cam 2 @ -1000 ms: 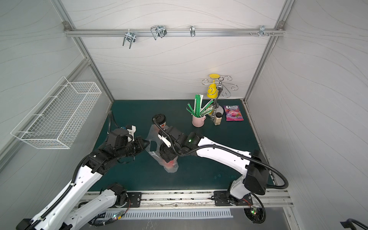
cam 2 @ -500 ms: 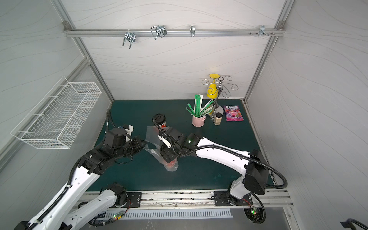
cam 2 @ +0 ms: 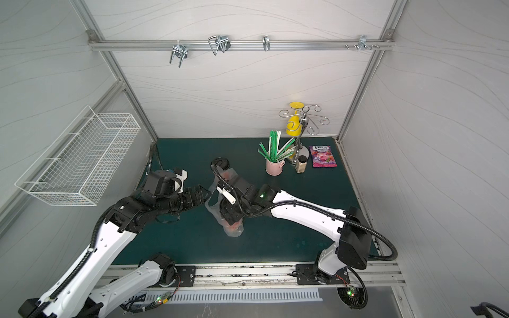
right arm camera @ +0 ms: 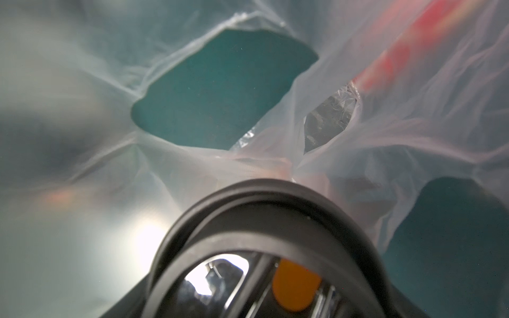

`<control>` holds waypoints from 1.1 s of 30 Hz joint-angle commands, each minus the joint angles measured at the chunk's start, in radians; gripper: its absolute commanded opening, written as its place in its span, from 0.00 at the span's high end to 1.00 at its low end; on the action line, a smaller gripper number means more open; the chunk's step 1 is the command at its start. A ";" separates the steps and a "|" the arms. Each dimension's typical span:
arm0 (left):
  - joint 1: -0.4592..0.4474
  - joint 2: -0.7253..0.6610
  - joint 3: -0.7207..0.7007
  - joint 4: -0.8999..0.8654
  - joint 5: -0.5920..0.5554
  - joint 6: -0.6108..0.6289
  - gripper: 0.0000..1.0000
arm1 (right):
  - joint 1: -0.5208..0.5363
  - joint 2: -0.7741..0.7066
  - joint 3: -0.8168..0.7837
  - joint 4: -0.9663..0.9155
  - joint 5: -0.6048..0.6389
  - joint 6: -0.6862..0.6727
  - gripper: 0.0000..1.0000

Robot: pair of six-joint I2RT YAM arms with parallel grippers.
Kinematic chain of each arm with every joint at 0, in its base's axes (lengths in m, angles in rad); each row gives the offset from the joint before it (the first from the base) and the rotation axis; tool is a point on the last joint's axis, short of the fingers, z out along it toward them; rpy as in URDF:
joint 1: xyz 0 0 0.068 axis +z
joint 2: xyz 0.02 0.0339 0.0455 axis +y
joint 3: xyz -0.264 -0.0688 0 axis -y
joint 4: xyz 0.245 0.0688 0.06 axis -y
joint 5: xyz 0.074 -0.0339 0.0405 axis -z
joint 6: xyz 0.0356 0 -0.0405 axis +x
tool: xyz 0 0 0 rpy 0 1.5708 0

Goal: Pack milk tea into plastic carrier bags
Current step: Place the milk tea cup in the plastic carrier bag.

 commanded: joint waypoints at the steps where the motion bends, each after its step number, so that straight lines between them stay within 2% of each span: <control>1: -0.010 -0.036 0.027 -0.048 0.027 0.014 0.11 | 0.007 -0.001 0.009 0.018 -0.009 -0.012 0.15; 6: -0.112 -0.024 0.014 -0.041 -0.023 -0.025 0.15 | 0.007 0.001 0.008 0.032 -0.021 -0.004 0.15; 9: -0.128 -0.002 0.005 -0.008 -0.014 -0.044 0.20 | 0.009 0.005 0.004 0.049 -0.031 0.001 0.15; 12: -0.128 0.015 0.001 0.008 -0.019 -0.047 0.44 | 0.014 0.017 0.010 0.060 -0.042 0.004 0.15; 14: -0.127 0.025 0.001 0.011 -0.023 -0.052 0.67 | 0.021 0.024 0.016 0.061 -0.040 0.002 0.15; 16: -0.126 0.034 0.000 0.026 -0.010 -0.052 0.86 | 0.023 0.030 0.018 0.062 -0.033 0.000 0.15; 18: -0.127 0.038 0.006 0.031 -0.011 -0.056 1.00 | 0.023 0.033 0.016 0.065 -0.028 -0.001 0.15; 23: -0.123 0.026 0.038 0.030 -0.022 -0.061 1.00 | 0.023 0.040 0.016 0.037 0.004 -0.015 0.15; 30: -0.077 -0.006 0.024 0.091 0.024 -0.080 1.00 | 0.021 0.013 0.032 -0.095 0.150 -0.060 0.14; 33: -0.075 -0.005 0.008 0.123 0.050 -0.088 1.00 | 0.019 -0.004 0.028 -0.102 0.160 -0.065 0.13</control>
